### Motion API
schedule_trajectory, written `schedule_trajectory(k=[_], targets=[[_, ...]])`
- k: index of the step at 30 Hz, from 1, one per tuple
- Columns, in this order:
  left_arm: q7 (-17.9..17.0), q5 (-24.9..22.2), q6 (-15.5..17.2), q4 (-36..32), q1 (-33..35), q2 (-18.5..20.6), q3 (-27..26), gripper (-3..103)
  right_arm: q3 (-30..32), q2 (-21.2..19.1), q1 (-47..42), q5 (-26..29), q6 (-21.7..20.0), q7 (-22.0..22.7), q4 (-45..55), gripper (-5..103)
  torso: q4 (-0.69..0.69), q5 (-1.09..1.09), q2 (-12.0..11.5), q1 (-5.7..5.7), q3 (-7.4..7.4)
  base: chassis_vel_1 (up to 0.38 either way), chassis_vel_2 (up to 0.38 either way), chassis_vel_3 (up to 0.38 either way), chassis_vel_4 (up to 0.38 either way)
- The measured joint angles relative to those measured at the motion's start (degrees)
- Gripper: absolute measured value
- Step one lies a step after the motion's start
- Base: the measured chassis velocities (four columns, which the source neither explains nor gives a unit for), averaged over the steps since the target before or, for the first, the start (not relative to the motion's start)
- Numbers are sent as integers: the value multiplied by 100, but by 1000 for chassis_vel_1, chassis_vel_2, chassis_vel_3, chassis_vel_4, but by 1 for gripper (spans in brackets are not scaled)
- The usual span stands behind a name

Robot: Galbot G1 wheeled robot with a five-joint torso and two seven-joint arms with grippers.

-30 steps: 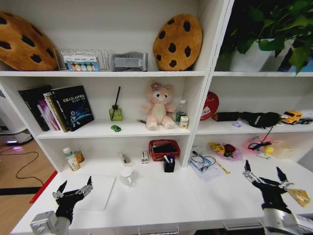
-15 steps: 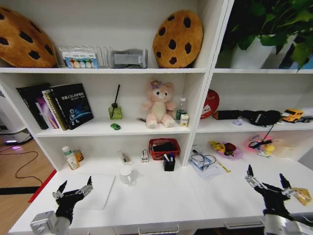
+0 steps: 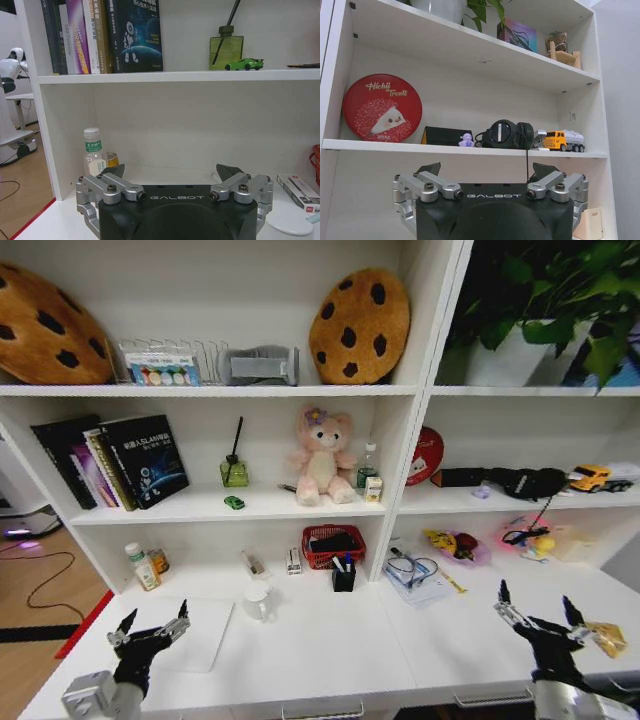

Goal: Organize the objects on the table.

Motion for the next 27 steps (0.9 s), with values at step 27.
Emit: schedule_trajectory(k=[27], targets=[[0, 0, 0, 0, 0, 0, 0, 100, -41, 46, -10, -98, 165, -130, -85, 100, 0, 1, 15, 2, 6, 107, -113, -112, 116]])
